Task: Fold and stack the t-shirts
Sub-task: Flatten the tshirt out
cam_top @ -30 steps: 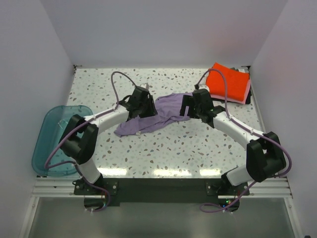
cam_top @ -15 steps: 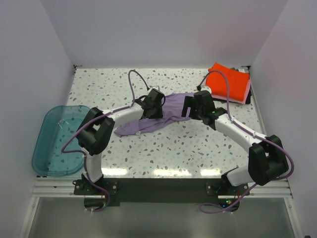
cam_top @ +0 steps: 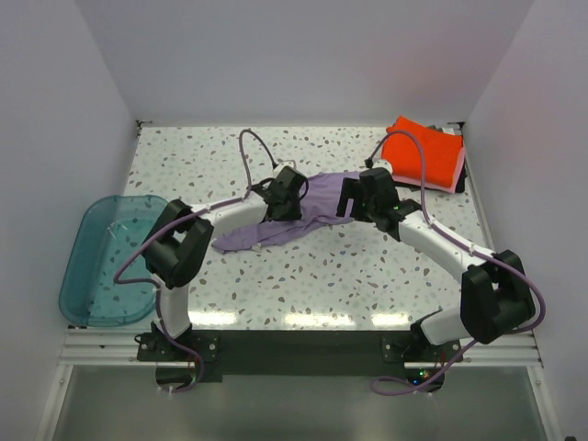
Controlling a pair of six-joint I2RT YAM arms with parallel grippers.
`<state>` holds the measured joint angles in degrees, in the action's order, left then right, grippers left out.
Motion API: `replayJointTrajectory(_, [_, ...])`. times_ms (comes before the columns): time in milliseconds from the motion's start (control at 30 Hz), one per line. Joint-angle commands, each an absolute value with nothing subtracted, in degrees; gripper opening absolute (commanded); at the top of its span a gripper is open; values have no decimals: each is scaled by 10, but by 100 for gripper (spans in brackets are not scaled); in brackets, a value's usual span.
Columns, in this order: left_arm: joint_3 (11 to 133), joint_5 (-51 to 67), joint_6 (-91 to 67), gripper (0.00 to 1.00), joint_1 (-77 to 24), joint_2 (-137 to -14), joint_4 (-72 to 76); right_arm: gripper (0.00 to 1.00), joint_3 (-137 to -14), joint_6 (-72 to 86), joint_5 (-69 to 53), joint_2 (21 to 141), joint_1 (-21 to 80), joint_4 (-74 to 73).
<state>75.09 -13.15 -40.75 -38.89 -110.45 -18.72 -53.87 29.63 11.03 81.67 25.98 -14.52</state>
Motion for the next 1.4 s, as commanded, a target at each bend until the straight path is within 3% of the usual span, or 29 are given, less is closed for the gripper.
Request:
replayJointTrajectory(0, [744, -149, -389, 36, -401, -1076, -177, 90, -533, 305, 125, 811, 259, -114])
replayJointTrajectory(933, [781, -177, -374, 39, -424, -1118, -193, 90, -526, 307, 128, 807, 258, -113])
replayJointTrajectory(1100, [781, -183, -375, 31, -424, -1120, -203, 90, -526, 308, 127, 809, 258, -112])
replayJointTrajectory(1367, [760, -196, -380, 8, -423, -1072, -221, 90, -526, 309, 126, 810, 258, -110])
